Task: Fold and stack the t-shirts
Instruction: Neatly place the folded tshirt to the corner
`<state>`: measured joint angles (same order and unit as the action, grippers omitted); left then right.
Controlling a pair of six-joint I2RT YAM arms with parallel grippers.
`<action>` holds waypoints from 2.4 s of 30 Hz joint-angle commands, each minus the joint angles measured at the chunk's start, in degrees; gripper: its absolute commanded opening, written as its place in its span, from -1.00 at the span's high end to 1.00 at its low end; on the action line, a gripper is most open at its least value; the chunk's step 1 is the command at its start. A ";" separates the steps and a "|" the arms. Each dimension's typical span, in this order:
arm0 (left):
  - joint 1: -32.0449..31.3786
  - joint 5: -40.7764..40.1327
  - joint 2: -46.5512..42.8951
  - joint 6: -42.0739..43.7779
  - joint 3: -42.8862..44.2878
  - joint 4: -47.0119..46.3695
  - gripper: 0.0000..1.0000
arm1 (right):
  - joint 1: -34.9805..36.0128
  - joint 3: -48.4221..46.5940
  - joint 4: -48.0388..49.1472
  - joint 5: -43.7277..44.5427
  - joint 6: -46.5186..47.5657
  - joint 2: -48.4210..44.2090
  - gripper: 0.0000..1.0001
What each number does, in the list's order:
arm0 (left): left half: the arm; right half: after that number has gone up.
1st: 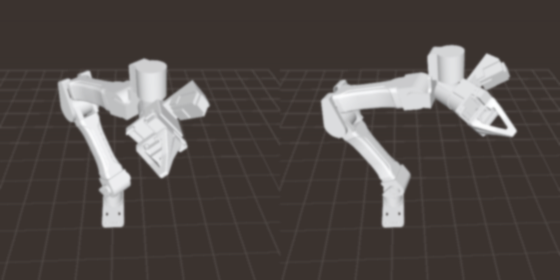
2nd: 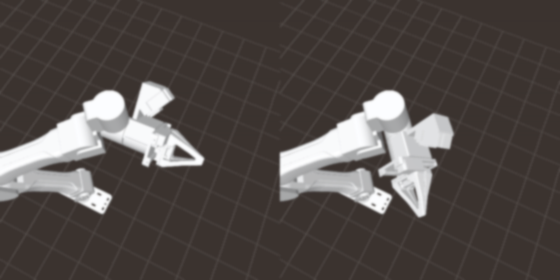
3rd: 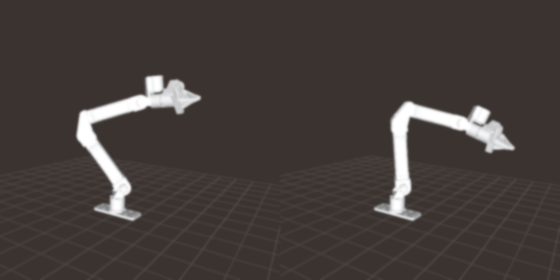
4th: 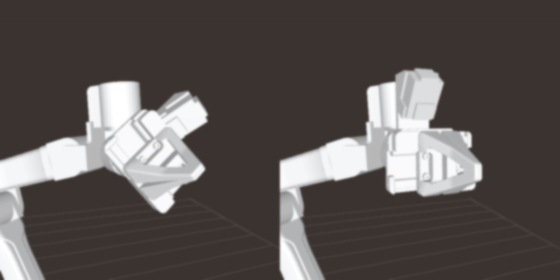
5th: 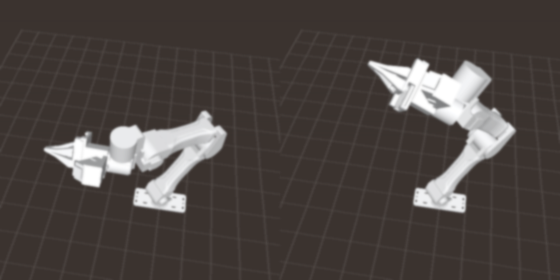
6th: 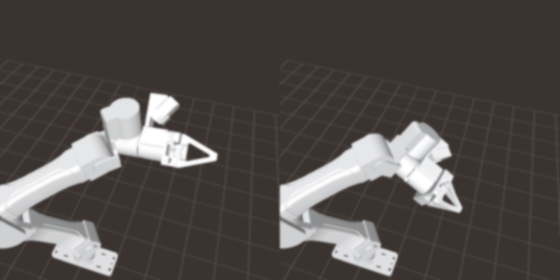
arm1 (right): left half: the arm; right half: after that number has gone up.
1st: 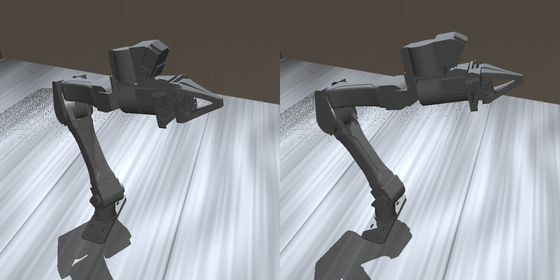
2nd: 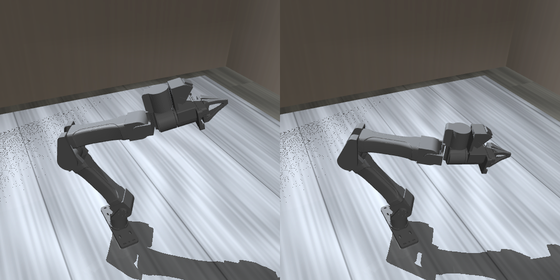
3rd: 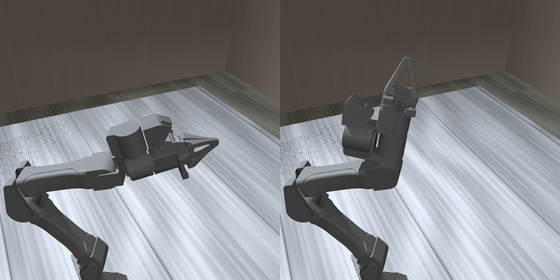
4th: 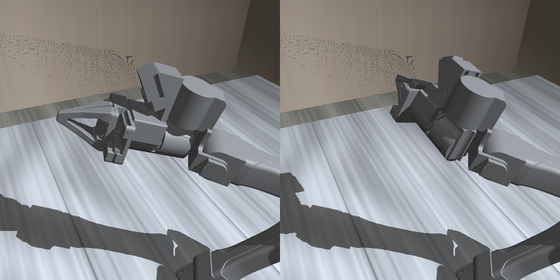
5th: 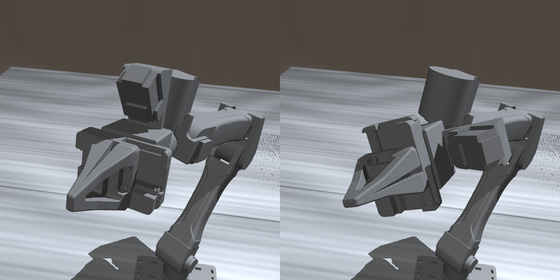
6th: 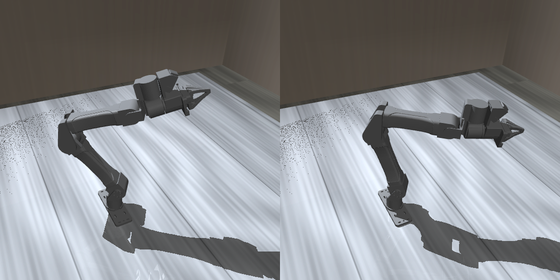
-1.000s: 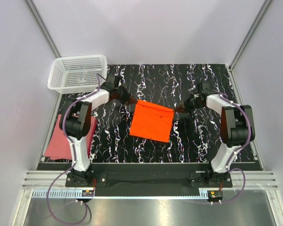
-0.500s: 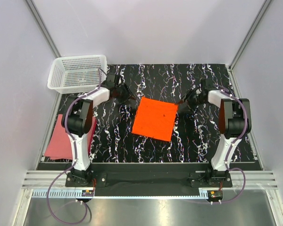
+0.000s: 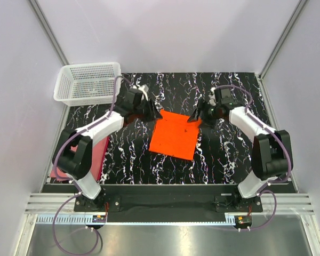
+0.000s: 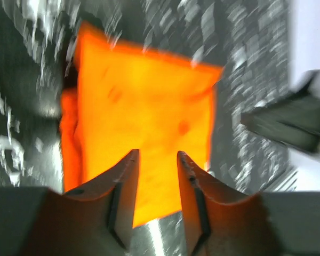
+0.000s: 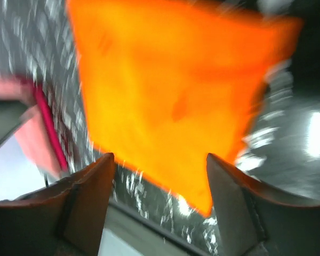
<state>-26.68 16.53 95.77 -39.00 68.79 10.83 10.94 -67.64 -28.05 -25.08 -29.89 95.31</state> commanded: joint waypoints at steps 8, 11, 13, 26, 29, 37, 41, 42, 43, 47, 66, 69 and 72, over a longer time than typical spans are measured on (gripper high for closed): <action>-1.44 1.22 -1.99 -1.86 -20.53 -8.10 0.29 | 4.88 20.78 9.60 -6.92 -4.21 -4.60 0.29; -3.89 0.69 -3.12 -2.30 -24.49 -8.98 0.31 | 4.97 24.04 8.11 -2.28 -3.95 -6.44 0.26; -5.48 -0.27 -4.79 -2.83 -27.29 -9.07 0.32 | 4.88 24.22 5.14 0.11 -3.42 -7.50 0.24; -6.83 -9.25 -26.26 -3.19 -28.64 1.12 -0.18 | 4.88 13.94 -2.01 -0.74 0.53 -12.44 -0.29; -2.00 -3.73 -22.13 -3.27 -25.82 -0.71 -0.31 | 4.88 11.30 2.03 -5.14 -0.17 -7.95 -0.36; -0.48 2.18 -12.90 -5.03 -25.90 -15.21 -0.14 | 4.88 5.15 6.08 -5.51 1.41 4.25 0.00; -0.48 2.02 -7.54 -5.29 -24.42 -16.46 -0.14 | 4.88 5.41 5.99 -3.93 2.64 6.82 0.07; -0.31 1.05 -6.48 -5.03 -23.02 -12.97 -0.12 | 4.88 5.93 5.82 -3.14 2.99 6.82 0.07; -0.22 0.00 -5.08 -3.99 -22.57 -11.20 -0.10 | 4.97 6.20 5.56 -1.13 3.69 6.21 0.07; 0.22 -6.85 -4.36 -1.52 -23.00 -4.52 -0.07 | 4.88 6.29 1.70 5.82 6.33 2.70 -0.06; 1.89 -14.42 -48.53 -5.28 -36.97 9.73 -0.31 | 41.68 12.52 -2.46 36.30 20.54 -25.16 -0.64; 2.42 -15.74 -54.52 -9.24 -38.38 12.89 -0.32 | 52.38 16.03 2.71 41.33 29.58 -25.26 -0.77; 3.21 -14.17 -55.60 -11.35 -38.12 15.18 -0.35 | 63.62 21.81 10.00 47.30 45.46 -22.90 -0.79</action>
<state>-24.14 3.20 40.93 -46.72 30.85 23.16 66.08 -50.37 -27.18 11.97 -2.33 71.09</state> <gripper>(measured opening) 0.667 0.894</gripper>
